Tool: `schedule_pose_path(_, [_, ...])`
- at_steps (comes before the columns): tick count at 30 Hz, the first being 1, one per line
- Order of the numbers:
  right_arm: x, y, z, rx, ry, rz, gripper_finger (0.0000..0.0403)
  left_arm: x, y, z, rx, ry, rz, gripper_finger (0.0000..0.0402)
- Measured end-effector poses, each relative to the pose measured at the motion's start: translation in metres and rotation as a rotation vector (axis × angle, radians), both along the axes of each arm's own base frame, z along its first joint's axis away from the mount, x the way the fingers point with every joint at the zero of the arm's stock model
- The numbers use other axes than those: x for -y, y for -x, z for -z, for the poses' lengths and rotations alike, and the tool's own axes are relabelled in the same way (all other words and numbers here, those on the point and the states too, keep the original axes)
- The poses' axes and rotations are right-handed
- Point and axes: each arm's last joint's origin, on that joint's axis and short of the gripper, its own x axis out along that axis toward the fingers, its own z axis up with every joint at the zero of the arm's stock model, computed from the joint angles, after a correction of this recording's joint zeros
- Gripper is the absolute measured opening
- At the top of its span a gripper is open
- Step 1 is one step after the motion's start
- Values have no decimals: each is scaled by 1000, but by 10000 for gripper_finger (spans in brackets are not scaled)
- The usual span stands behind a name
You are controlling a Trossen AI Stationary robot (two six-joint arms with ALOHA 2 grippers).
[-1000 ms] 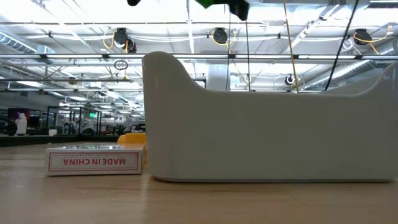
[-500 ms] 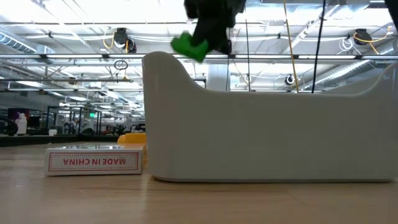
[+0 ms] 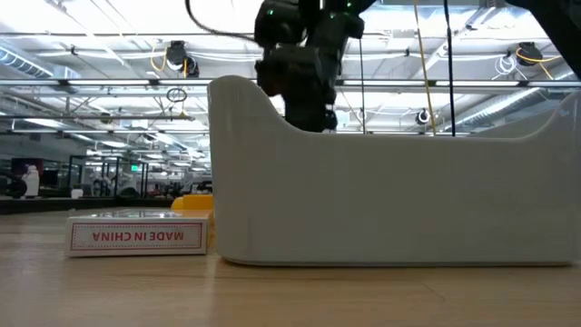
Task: Pick & Place Toys
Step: Put the green game piece into the top gray bin
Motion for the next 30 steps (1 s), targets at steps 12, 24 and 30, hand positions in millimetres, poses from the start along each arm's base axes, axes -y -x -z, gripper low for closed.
schedule_pose_path(12, [-3, -5, 12, -20, 32, 6, 130, 0, 0, 2, -22, 5, -2, 237])
schedule_pose_path(24, [-8, -5, 15, -36, 30, -10, 153, 0, 0, 2, -22, 5, -1, 237])
schedule_pose_path(30, [-8, -4, 16, -46, 26, -10, 195, 1, 0, 2, -23, 9, 4, 237])
